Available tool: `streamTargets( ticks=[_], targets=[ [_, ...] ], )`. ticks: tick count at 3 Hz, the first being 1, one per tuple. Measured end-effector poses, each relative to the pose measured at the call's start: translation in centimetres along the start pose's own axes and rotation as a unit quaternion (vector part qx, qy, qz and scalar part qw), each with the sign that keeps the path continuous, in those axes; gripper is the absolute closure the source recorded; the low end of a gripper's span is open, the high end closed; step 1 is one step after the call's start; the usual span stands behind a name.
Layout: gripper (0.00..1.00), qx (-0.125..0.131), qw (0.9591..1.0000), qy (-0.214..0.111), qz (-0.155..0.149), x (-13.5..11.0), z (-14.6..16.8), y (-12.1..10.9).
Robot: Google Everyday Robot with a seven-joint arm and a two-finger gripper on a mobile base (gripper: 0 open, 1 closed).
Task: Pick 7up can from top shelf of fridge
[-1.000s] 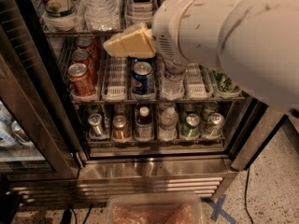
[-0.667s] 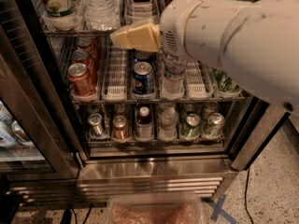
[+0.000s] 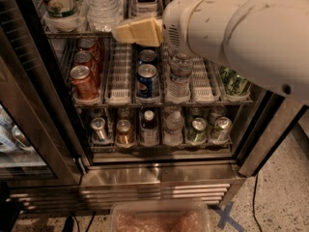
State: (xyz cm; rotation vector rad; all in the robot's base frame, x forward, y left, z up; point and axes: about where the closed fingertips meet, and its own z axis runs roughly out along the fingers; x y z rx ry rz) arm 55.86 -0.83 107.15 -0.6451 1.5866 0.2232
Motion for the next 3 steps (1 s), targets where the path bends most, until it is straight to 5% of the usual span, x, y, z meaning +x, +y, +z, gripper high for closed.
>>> streamTargets(
  ticks=[2,3],
  targets=[
    [0.00,0.034,0.9984,-0.028,-0.036,0.2,0.1,0.3],
    [0.18,0.072,0.9940,-0.049,-0.066,0.6,-0.7,-0.6]
  ],
)
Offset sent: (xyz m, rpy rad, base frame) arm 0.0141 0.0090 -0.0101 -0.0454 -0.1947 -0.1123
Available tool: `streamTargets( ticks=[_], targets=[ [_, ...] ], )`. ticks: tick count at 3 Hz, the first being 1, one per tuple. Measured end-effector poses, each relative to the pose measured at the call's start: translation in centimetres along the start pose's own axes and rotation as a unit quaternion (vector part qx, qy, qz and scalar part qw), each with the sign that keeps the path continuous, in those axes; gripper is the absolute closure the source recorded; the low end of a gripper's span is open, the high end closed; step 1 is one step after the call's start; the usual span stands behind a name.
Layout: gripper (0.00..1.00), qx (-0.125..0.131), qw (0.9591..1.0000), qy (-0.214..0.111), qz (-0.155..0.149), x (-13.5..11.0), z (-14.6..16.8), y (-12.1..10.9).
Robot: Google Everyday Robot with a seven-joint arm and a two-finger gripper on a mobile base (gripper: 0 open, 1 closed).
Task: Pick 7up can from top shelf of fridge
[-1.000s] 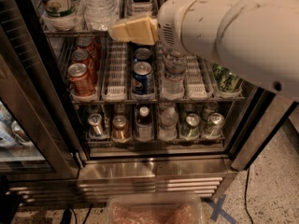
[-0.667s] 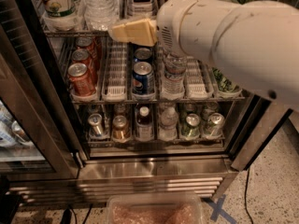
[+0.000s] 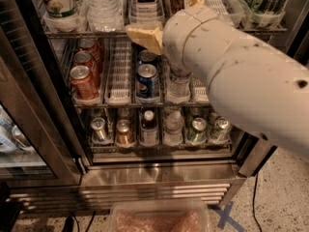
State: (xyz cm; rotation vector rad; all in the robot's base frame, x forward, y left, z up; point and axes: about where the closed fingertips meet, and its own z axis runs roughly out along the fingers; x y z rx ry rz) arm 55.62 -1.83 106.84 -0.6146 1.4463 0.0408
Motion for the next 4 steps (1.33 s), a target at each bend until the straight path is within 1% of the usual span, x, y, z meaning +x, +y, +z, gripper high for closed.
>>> streamTargets(
  ticks=[1,2,3,4],
  targets=[
    [0.42,0.032,0.9991,-0.021,-0.015,-0.1,0.1,-0.5],
    [0.48,0.047,0.9980,-0.040,-0.011,-0.8,1.2,-0.3],
    [0.45,0.048,0.9973,-0.055,-0.002,-1.7,2.6,0.8],
    [0.36,0.043,0.9971,-0.062,0.008,-2.1,3.7,1.9]
  ],
)
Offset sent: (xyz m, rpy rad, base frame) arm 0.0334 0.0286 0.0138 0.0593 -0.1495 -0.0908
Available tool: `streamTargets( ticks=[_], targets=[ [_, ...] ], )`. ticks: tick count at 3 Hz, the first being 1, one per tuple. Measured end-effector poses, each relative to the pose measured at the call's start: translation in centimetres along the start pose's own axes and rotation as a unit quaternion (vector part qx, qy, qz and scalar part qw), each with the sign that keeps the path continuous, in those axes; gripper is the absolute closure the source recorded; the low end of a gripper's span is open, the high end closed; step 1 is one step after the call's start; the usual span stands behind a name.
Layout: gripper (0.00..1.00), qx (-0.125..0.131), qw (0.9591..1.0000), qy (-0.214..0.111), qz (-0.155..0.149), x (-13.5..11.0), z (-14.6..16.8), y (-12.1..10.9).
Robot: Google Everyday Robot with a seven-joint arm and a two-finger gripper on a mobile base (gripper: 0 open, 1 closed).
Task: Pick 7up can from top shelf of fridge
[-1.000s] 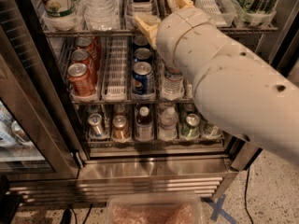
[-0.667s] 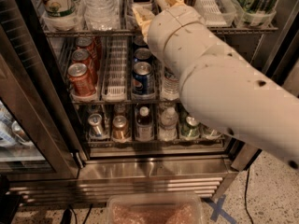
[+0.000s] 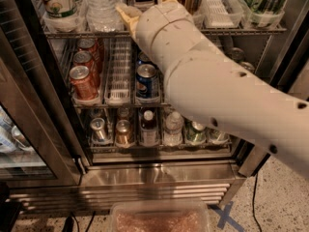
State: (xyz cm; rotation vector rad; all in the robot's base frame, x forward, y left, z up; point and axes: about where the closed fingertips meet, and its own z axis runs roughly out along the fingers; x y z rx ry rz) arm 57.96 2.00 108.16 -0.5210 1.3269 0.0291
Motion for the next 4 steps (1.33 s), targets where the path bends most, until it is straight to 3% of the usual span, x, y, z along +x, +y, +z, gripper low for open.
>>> streamTargets(
  ticks=[2,4],
  targets=[
    [0.33,0.024,0.9997,0.003,-0.006,0.0,0.6,-0.3],
    [0.31,0.060,0.9977,0.016,-0.026,0.7,0.9,-2.1]
  ],
)
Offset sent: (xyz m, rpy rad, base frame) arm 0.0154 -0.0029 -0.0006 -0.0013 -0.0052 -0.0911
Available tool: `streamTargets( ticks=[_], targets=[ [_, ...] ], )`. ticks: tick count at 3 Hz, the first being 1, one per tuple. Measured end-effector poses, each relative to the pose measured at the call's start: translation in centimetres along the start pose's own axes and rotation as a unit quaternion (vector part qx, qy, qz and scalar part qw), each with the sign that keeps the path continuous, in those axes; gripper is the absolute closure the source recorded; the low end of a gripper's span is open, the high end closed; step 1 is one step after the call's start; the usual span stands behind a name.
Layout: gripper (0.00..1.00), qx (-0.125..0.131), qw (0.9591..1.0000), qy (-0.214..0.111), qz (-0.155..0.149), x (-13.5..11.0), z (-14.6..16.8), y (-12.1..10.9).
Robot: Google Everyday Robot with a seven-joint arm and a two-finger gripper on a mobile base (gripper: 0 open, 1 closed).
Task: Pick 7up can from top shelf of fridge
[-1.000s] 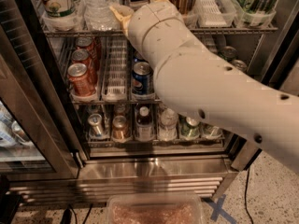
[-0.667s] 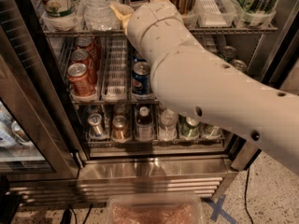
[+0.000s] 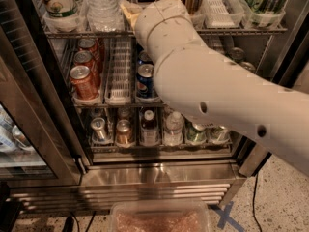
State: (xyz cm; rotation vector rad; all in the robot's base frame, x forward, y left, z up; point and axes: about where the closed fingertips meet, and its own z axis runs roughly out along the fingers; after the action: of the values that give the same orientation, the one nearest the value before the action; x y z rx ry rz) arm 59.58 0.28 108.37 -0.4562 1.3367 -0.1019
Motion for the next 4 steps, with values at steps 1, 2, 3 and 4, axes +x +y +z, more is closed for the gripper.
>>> streamTargets(
  ticks=[1,2,3,4],
  targets=[
    [0.30,0.015,0.9998,0.010,-0.011,0.7,0.6,-1.0],
    [0.32,0.021,0.9995,0.019,-0.014,1.3,1.2,-1.5],
    [0.35,0.020,0.9995,0.023,-0.010,1.6,1.9,-1.5],
    [0.37,0.013,0.9996,0.024,0.009,1.7,2.7,-1.1]
  ],
)
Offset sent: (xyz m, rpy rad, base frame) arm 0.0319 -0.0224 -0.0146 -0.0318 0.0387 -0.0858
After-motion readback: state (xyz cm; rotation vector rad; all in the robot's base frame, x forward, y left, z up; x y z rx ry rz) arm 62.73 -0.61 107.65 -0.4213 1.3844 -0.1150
